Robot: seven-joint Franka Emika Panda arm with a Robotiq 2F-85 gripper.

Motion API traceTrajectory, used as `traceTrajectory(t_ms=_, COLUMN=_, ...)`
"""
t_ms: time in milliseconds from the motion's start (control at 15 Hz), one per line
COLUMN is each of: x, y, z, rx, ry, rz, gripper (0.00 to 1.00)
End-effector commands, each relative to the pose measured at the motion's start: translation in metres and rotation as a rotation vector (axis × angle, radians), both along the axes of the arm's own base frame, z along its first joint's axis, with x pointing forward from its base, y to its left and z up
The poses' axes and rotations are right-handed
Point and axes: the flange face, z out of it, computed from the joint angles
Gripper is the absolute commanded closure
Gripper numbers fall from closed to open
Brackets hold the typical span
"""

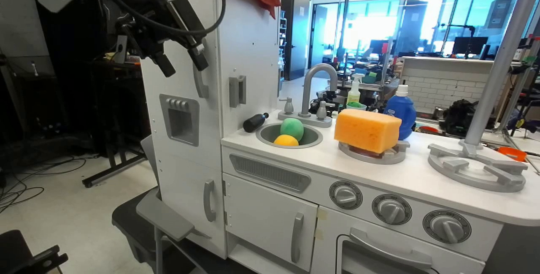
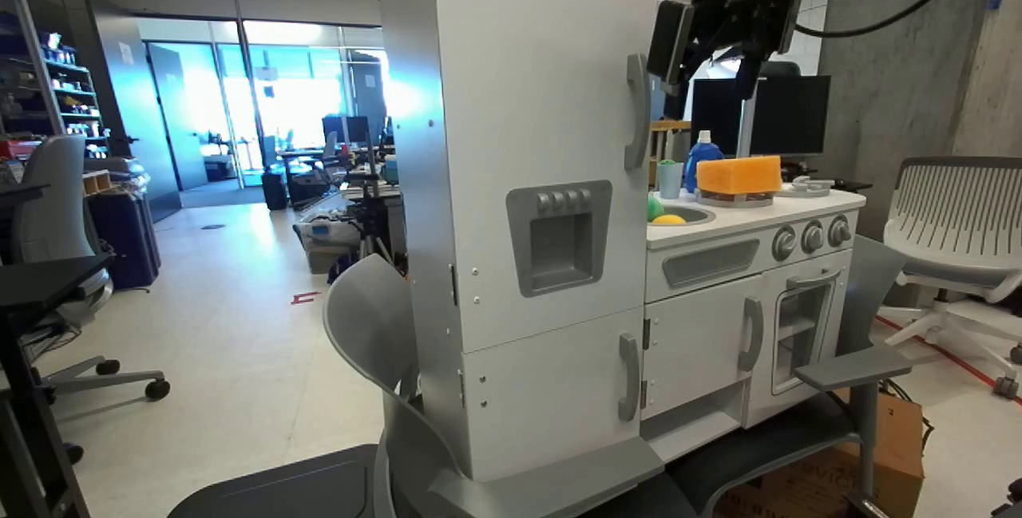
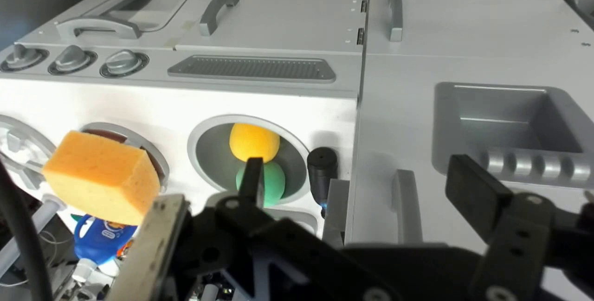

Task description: Open the door of the top cabinet then put the green plushie in the bottom compartment and the orange sponge in the top compartment of the open cabinet

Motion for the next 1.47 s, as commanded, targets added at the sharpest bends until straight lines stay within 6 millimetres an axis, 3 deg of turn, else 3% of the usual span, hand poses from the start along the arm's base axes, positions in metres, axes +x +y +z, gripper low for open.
traceTrajectory(t_ms=0, x=0.009, y=-0.009, z=-0.01, rx=0.037, ry=-0.073, rz=0.027, gripper=0.0)
traceTrajectory(t_ms=333, x=0.021, y=-0.013, z=-0.029, rx=0.151, ry=-0.131, rz=0.051, gripper=0.0)
traceTrajectory(t_ms=733, x=0.029, y=-0.001, z=-0.049, rx=0.251, ry=-0.149, rz=0.083, gripper=0.0)
traceTrajectory(t_ms=1333, x=0.026, y=0.009, z=-0.042, rx=0.32, ry=-0.152, rz=0.108, gripper=0.0)
traceTrajectory(t_ms=1400, x=0.026, y=0.008, z=-0.042, rx=0.321, ry=-0.155, rz=0.108, gripper=0.18)
